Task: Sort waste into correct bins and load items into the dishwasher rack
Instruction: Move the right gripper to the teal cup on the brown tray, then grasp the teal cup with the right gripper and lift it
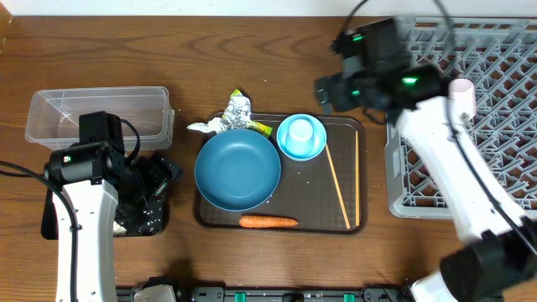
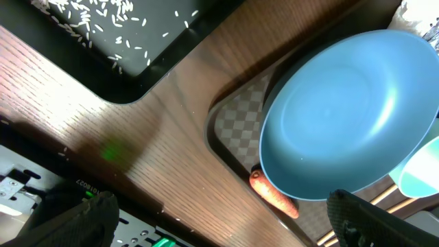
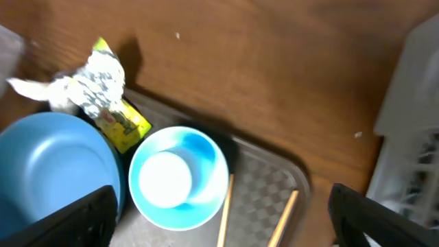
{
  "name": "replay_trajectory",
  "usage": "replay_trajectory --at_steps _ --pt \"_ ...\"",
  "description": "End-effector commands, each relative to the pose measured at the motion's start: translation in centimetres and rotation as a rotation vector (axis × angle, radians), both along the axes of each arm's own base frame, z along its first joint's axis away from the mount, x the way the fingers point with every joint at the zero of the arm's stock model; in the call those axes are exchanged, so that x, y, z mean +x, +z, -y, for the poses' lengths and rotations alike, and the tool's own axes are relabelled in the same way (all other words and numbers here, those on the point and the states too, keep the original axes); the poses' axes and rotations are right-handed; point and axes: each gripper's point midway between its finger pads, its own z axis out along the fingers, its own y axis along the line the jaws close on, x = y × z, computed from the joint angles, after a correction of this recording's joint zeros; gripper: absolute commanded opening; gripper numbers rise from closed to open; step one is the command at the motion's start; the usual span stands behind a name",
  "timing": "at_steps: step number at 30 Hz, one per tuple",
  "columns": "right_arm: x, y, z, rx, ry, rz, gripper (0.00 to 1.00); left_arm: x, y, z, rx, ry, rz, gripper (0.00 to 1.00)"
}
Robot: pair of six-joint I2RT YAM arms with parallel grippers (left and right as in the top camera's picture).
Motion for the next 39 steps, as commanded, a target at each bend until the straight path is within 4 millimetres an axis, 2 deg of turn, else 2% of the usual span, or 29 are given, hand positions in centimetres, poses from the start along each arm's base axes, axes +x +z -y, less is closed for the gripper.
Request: replay_trajectory --at_steps 1,8,15,21,24,29,36,39 --pt "0.4 -3.2 -1.3 -0.069 -0.024 -0.039 0.99 0.1 0.3 -0.3 0.012 0.0 0.008 1.0" --pt "-0.7 -7.5 -4.9 -0.101 0.029 -0.119 0.99 0.1 0.3 -0.3 0.012 0.0 0.008 1.0" --pt "-1.6 -11.2 -5.5 -0.144 -0.002 -0.207 0.99 0.1 0.3 -0.3 0.012 0.0 0.008 1.0" --pt "-2.8 -13.5 -6.0 -0.158 0.022 -0.287 0.99 0.1 0.3 -0.3 0.012 0.0 0.008 1.0" --pt "-3.2 -13.8 -6.0 -0.167 0.019 -0.299 0.94 0.1 0.3 -0.3 0.012 0.0 0.008 1.0" --pt "-3.6 -13.9 -6.0 -0.168 0.002 -0.317 0.66 0.1 0.3 -0.3 0.012 0.0 0.008 1.0" --pt "-3.8 -13.9 -5.8 -0.172 -0.004 -0.327 0.6 0.1 0.3 -0.3 0.012 0.0 0.008 1.0" --pt "-3.5 -12.8 -5.7 -0.153 -0.016 -0.305 0.53 0.1 0.3 -0.3 0.012 0.0 0.008 1.0"
